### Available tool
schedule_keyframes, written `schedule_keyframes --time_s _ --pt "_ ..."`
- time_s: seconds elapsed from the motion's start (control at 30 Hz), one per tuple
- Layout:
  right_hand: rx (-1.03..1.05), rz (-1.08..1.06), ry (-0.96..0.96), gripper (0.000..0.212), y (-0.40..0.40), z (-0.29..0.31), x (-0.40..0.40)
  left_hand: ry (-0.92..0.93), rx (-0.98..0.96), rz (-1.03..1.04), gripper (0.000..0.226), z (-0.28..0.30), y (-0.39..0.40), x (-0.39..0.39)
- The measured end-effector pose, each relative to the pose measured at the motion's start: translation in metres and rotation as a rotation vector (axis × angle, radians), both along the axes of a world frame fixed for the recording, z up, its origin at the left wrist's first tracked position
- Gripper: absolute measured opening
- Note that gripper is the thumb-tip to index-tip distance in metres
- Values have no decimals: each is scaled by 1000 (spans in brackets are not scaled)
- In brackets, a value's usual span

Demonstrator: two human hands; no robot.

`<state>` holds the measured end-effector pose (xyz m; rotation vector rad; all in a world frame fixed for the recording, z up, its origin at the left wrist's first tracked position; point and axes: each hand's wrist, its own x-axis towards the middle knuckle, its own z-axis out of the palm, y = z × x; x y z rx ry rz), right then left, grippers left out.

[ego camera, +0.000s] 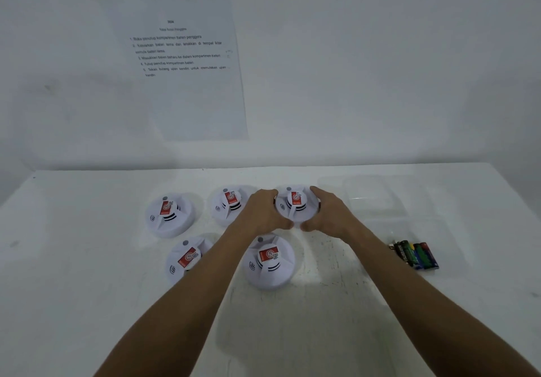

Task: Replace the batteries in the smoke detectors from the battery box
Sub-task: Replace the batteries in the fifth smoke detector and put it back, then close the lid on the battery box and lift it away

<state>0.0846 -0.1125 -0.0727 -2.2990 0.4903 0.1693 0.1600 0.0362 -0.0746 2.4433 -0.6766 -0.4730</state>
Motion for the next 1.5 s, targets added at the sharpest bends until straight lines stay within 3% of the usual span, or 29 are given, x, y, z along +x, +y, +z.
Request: schedule_keyframes --time_s 0.03,0.13,0.17,0.23,0.27,0.47,0.73,0.93,1.07,1.27,1.5 --pt "58 -18 -55 38 -4 -8 -15 -23 20 6 32 4 0 -5" --pt "-125 -130 -150 8 -7 2 -48 -137 -18 59 32 15 -2 -25" --pt "-63 -62 -253 17 -9 7 -52 -147 -57 76 36 20 -5 -35" --pt "99 44 -311 56 -7 39 -72 -149 -141 76 48 33 -11 -64" --pt "84 59 -399 65 -17 48 -97 -169 -186 61 54 40 -14 -82" --pt "22 -10 -423 65 -70 46 -206 -142 -310 44 57 52 -37 -203" --pt "-27 -20 -299 66 -112 10 -333 -108 -208 115 64 1 -59 -315" --pt "21 -7 -186 78 -113 -16 -352 11 -87 307 79 -21 -63 -350" --pt "85 -28 -168 82 -101 -25 -354 29 -126 344 79 -25 -70 -362" --pt "191 -67 -254 83 -91 -21 -362 -1 -226 383 79 -25 -73 -375" --pt "143 -79 -388 83 -99 19 -338 -145 -384 350 81 8 -78 -350"
